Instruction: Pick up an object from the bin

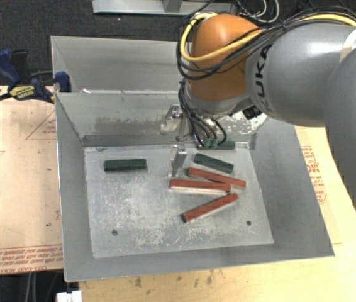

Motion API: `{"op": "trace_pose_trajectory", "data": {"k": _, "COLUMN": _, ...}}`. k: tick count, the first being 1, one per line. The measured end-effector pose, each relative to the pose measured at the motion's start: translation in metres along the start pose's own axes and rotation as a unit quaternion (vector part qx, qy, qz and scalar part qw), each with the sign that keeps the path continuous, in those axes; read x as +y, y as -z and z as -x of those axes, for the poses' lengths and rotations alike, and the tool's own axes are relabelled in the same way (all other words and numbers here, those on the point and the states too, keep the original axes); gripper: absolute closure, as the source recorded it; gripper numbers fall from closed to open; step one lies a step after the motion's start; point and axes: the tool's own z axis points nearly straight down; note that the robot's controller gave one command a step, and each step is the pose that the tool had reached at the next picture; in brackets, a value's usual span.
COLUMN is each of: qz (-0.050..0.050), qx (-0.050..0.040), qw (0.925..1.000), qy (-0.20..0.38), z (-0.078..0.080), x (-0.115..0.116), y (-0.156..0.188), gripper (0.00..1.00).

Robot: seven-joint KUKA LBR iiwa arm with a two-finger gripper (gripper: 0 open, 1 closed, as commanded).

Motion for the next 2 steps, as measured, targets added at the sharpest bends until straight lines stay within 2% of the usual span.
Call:
{"op": "trace_pose_trajectory", "data": {"k": 1, "qz": 0.000, "qx": 0.0000, "qw": 1.0000, "qy": 0.000, "z": 0.000, "x": 0.000, "y": 0.000, "gripper": 0.00}}
{"op": "trace_pose_trajectory", "data": {"k": 2, "qz": 0.000, "qx": -0.0039, "qw": 0.9997, "qy": 0.026, "z": 0.005, "x": 0.005, "y": -0.051, "gripper": 0.00}}
